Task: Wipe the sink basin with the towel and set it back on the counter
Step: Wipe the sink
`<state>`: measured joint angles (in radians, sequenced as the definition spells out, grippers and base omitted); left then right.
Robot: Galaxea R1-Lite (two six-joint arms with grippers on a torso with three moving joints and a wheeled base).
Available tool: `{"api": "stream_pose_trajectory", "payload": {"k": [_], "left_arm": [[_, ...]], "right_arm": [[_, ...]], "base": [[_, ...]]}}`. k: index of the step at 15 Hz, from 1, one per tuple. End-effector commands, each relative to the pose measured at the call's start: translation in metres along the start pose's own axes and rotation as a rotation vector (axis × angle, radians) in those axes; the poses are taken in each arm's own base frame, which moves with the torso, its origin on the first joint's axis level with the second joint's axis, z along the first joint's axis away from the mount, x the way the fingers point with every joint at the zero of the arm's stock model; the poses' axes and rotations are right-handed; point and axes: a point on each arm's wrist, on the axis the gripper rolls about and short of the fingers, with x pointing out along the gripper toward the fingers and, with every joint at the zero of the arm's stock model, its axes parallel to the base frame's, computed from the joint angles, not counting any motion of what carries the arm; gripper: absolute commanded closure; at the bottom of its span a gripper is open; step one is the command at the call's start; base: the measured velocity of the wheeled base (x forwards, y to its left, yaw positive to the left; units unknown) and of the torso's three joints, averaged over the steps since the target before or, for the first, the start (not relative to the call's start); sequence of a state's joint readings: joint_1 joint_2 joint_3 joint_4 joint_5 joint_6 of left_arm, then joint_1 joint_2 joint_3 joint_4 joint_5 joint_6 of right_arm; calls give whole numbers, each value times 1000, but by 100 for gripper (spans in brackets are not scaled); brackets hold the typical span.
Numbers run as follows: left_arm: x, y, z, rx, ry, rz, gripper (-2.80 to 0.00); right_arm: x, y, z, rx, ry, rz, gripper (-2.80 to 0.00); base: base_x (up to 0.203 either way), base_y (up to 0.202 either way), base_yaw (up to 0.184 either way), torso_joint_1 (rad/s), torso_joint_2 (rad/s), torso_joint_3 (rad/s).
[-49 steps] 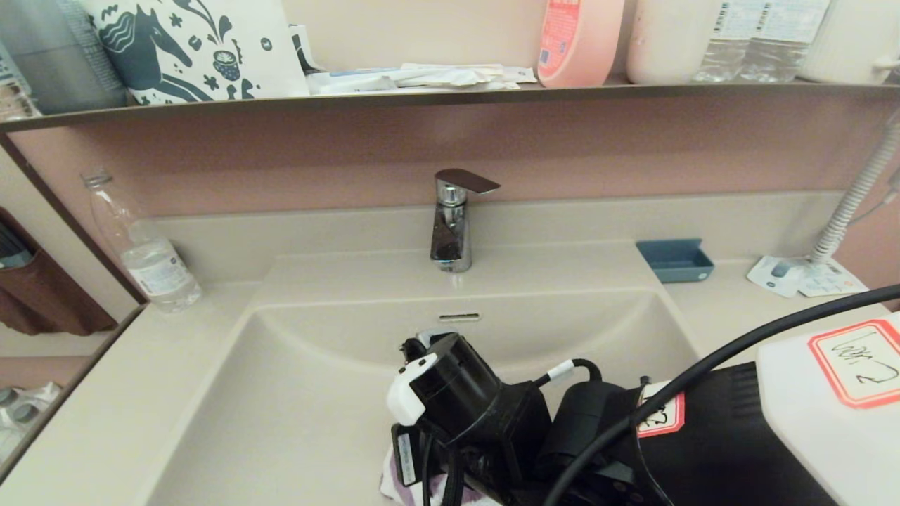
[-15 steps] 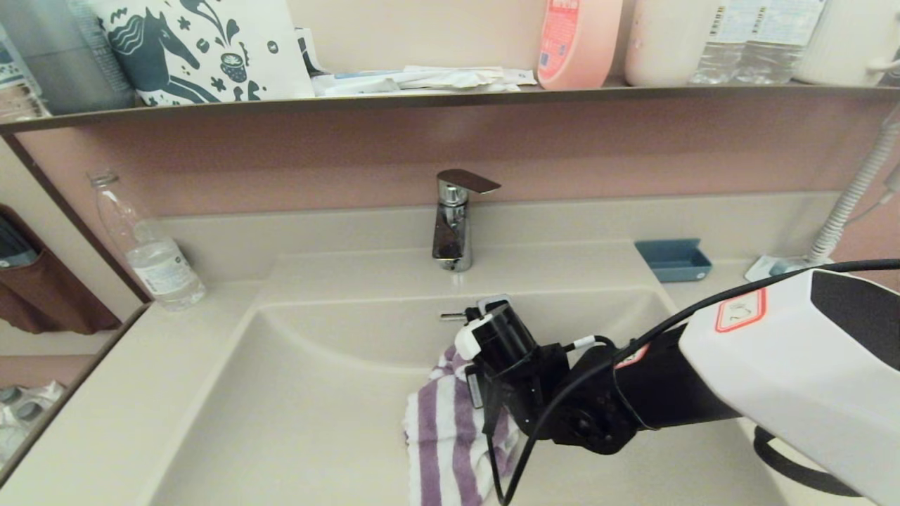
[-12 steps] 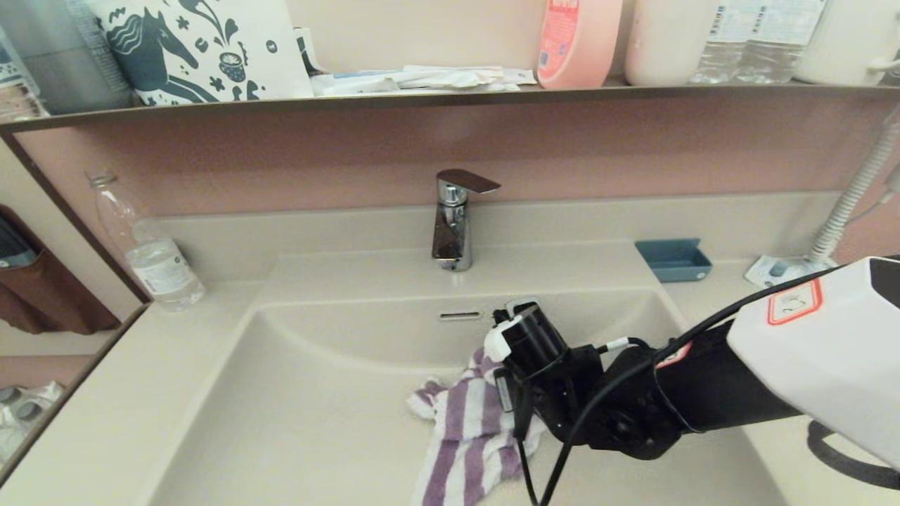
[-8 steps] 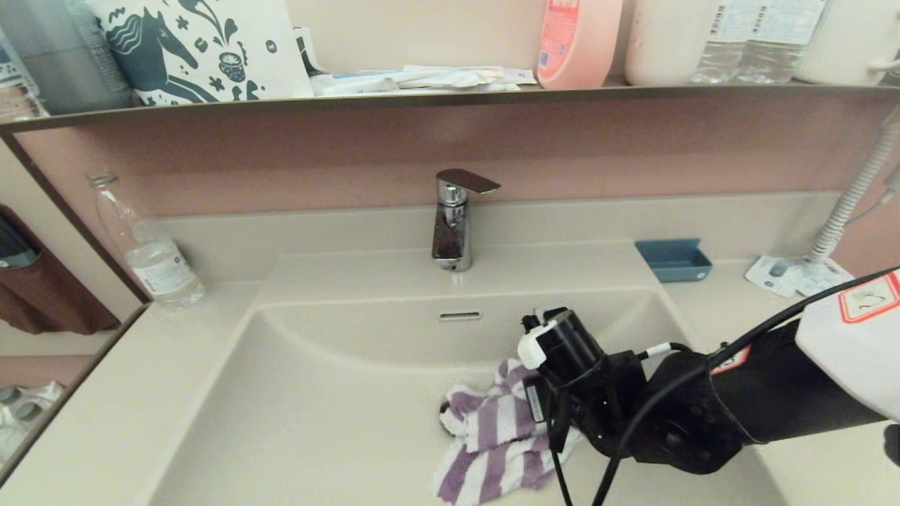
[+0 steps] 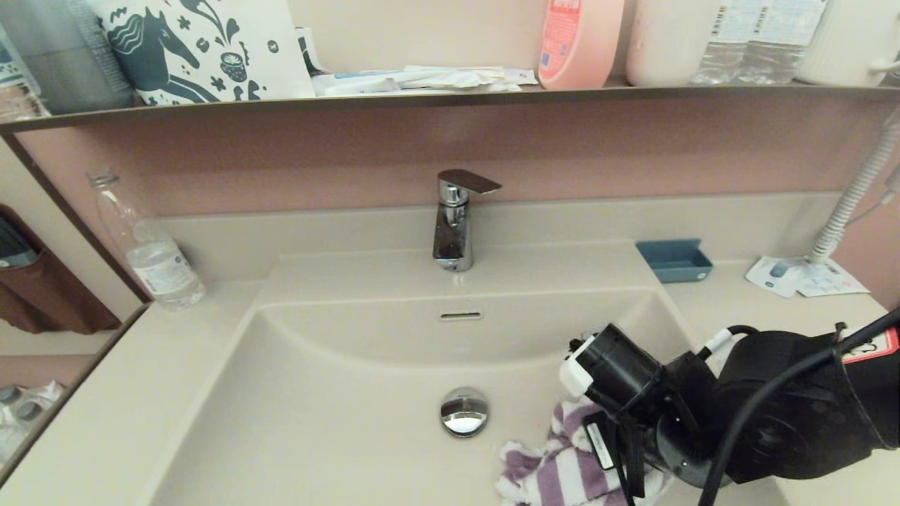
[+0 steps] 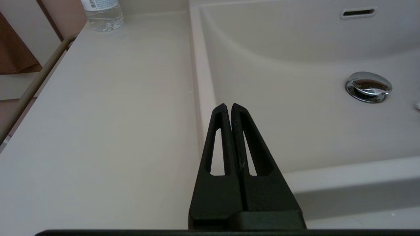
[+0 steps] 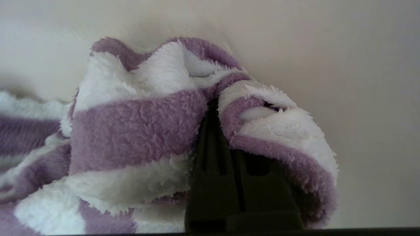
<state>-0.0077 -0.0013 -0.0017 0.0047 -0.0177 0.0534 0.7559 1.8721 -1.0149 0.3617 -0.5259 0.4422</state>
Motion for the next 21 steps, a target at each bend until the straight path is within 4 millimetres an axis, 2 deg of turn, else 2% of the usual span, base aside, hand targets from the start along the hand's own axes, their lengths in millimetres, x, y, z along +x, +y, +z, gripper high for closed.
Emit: {"api": "stream_pose_trajectory", "payload": {"k": [1, 4, 7, 11, 13, 15, 17, 21], "left_arm": [[0, 0, 0, 0, 1, -1, 0], [0, 0, 0, 0, 1, -1, 0], [0, 0, 0, 0, 2, -1, 0], [0, 0, 0, 0, 3, -1, 0], [0, 0, 0, 0, 1, -1, 0], [0, 0, 0, 0, 1, -1, 0], [0, 0, 0, 0, 1, -1, 0], [0, 0, 0, 0, 1, -1, 0]], "right_arm": [[-19, 0, -6, -15, 67, 9, 0], [-25, 29, -13, -37, 88, 72, 0], [-29, 74, -10, -58, 102, 114, 0], [-33, 130, 7, -28, 142, 202, 0], [-32, 155, 22, 5, 138, 267, 0], [-26, 179, 34, 22, 131, 329, 0], [-16, 203, 34, -10, 139, 380, 0], [-26, 223, 46, 56, 57, 623, 0]], "base": [[0, 0, 0, 0, 0, 0], [0, 0, 0, 0, 0, 0], [0, 0, 0, 0, 0, 0], [0, 0, 0, 0, 0, 0], [0, 0, 0, 0, 0, 0], [0, 0, 0, 0, 0, 0], [0, 0, 0, 0, 0, 0], [0, 0, 0, 0, 0, 0]]}}
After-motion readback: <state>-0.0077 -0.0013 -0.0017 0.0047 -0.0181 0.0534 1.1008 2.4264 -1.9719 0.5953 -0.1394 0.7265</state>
